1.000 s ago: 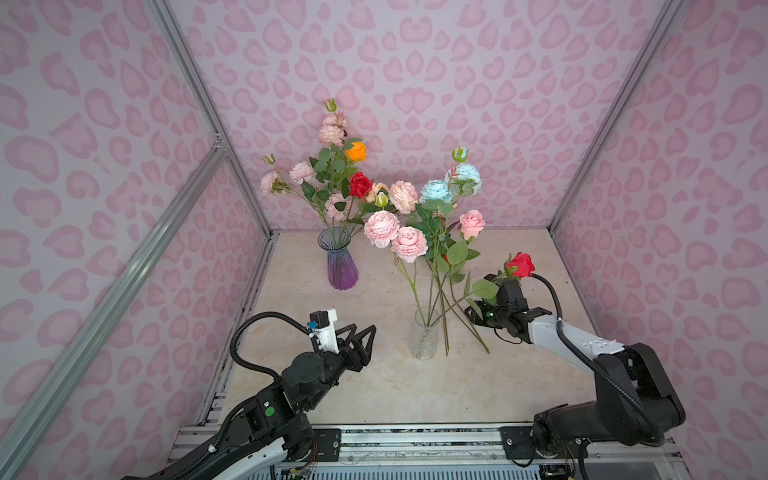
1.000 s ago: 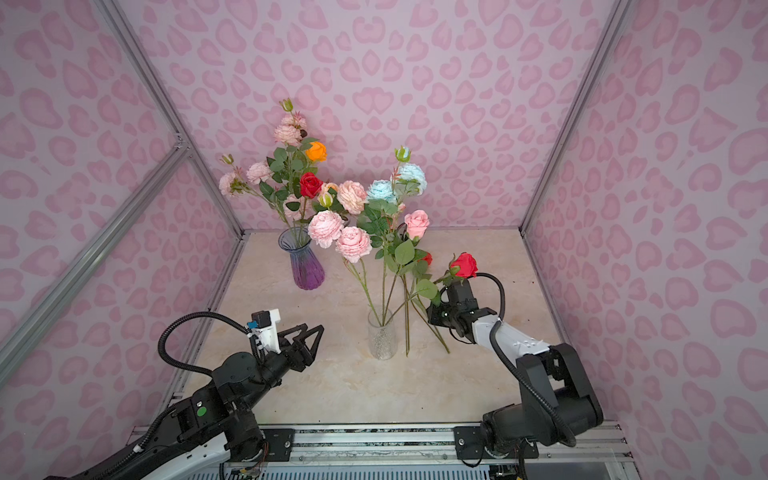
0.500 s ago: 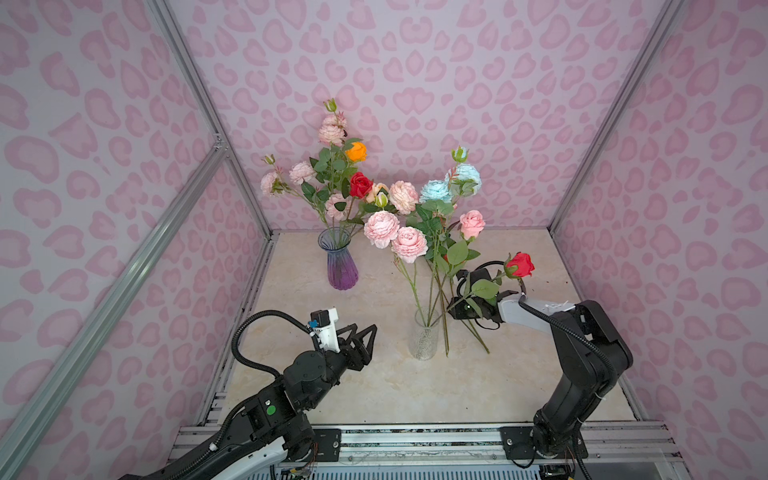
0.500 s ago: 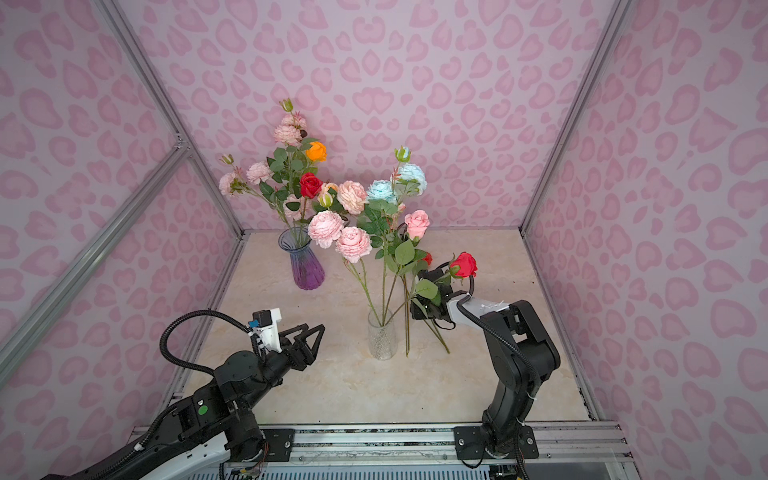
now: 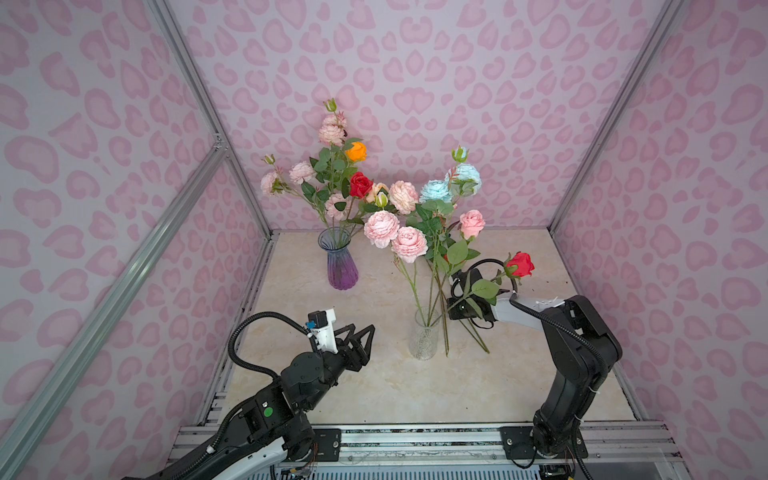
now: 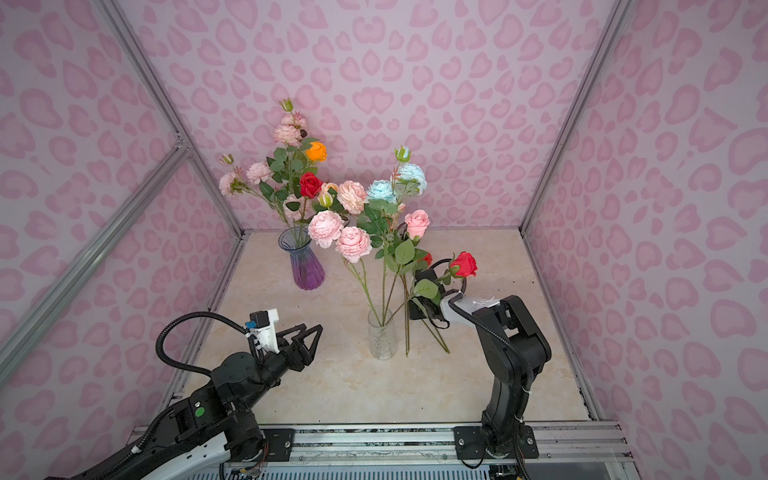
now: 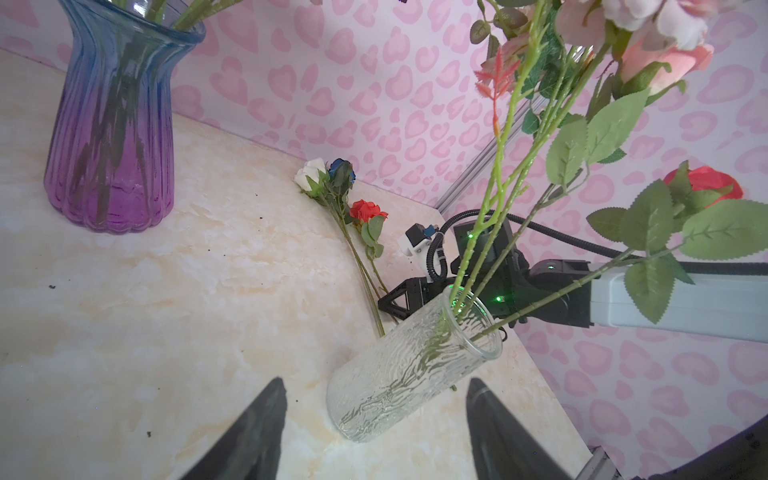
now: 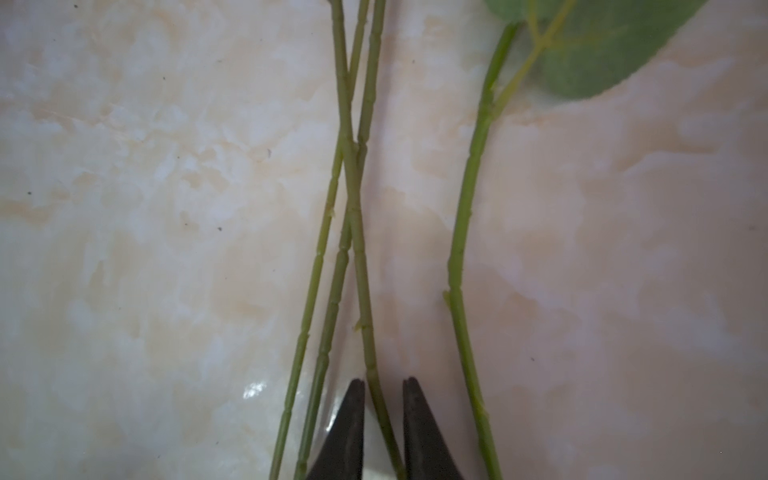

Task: Arrange the flowers into the vase
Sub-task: 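Grasp the white rose stem in the pile with right gripper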

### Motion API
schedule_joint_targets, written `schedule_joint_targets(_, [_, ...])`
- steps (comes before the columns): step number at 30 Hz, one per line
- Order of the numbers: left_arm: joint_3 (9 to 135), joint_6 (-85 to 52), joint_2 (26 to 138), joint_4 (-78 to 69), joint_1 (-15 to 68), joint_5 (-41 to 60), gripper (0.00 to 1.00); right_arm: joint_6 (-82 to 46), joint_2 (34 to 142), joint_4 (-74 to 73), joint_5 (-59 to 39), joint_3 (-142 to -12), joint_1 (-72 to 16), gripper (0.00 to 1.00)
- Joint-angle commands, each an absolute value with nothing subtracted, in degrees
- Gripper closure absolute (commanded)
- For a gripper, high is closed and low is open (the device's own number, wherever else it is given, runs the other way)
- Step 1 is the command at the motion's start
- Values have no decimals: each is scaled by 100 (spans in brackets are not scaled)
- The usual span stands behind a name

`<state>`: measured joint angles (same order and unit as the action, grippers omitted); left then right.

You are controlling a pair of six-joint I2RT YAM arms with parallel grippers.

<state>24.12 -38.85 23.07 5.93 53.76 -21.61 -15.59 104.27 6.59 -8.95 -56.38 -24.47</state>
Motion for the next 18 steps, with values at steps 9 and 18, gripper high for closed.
schedule_joint_targets(9, [2535,-3754,2283,653,5370,-2301,31,-1931,9675,180,-1219,-5077,-2487,100])
schedule_joint_targets(18, [2693,-3665,2429,573,5370,-2280,30,-2188,8431,-299,-1502,-4506,-2422,100])
